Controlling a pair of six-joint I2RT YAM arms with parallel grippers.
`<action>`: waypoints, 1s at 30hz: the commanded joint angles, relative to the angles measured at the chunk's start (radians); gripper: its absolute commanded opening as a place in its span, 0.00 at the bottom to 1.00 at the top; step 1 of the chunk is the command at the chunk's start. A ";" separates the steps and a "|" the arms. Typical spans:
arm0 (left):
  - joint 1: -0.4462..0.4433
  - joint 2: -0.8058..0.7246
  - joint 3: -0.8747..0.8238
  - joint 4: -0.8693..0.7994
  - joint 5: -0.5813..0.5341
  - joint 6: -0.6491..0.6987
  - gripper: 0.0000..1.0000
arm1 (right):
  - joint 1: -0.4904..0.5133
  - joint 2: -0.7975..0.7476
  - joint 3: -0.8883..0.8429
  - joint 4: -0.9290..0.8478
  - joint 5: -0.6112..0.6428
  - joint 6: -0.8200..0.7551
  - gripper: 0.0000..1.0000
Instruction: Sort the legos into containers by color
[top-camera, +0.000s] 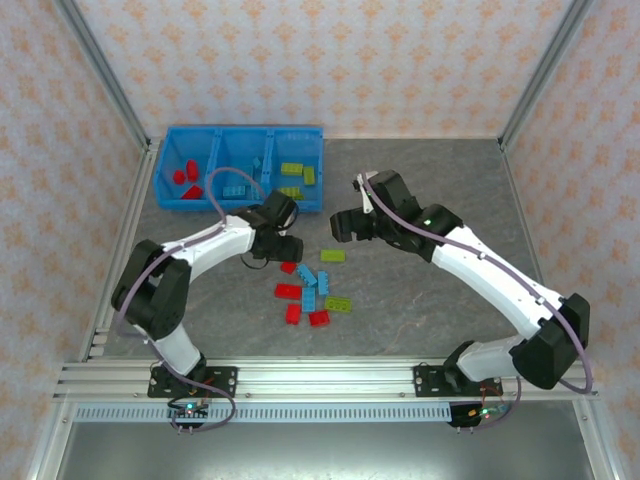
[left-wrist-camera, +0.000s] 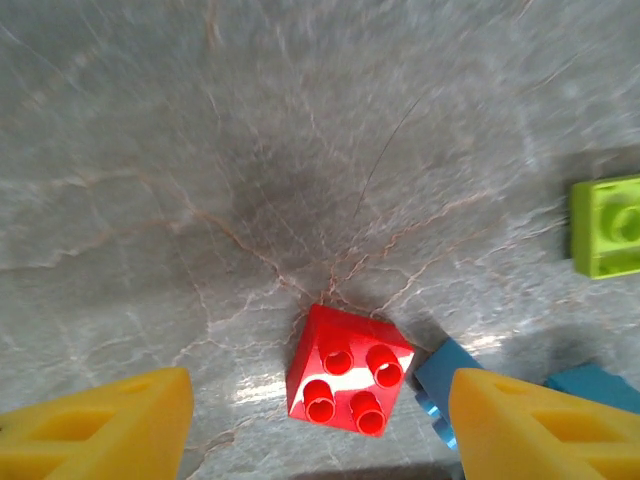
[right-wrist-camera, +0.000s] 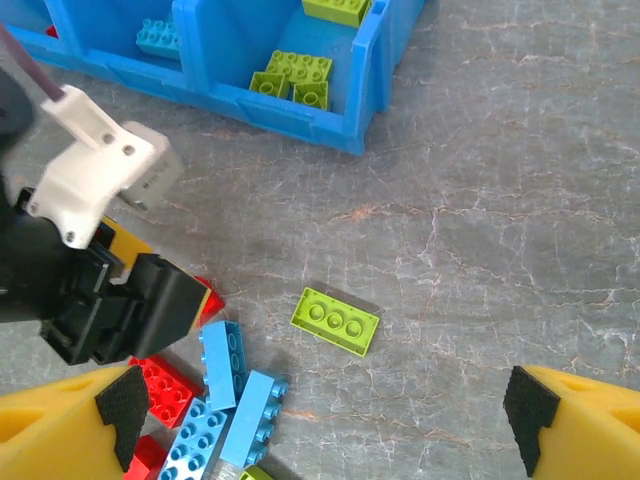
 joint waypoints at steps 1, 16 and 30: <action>0.000 0.040 0.030 -0.043 -0.021 -0.061 0.69 | -0.005 0.022 0.041 -0.016 -0.020 0.019 0.94; -0.001 0.156 -0.017 0.011 0.068 -0.051 0.52 | -0.005 0.045 0.033 -0.014 -0.019 0.042 0.94; 0.056 -0.105 -0.045 -0.004 0.003 -0.075 0.29 | -0.005 0.077 0.023 -0.022 -0.235 0.083 0.92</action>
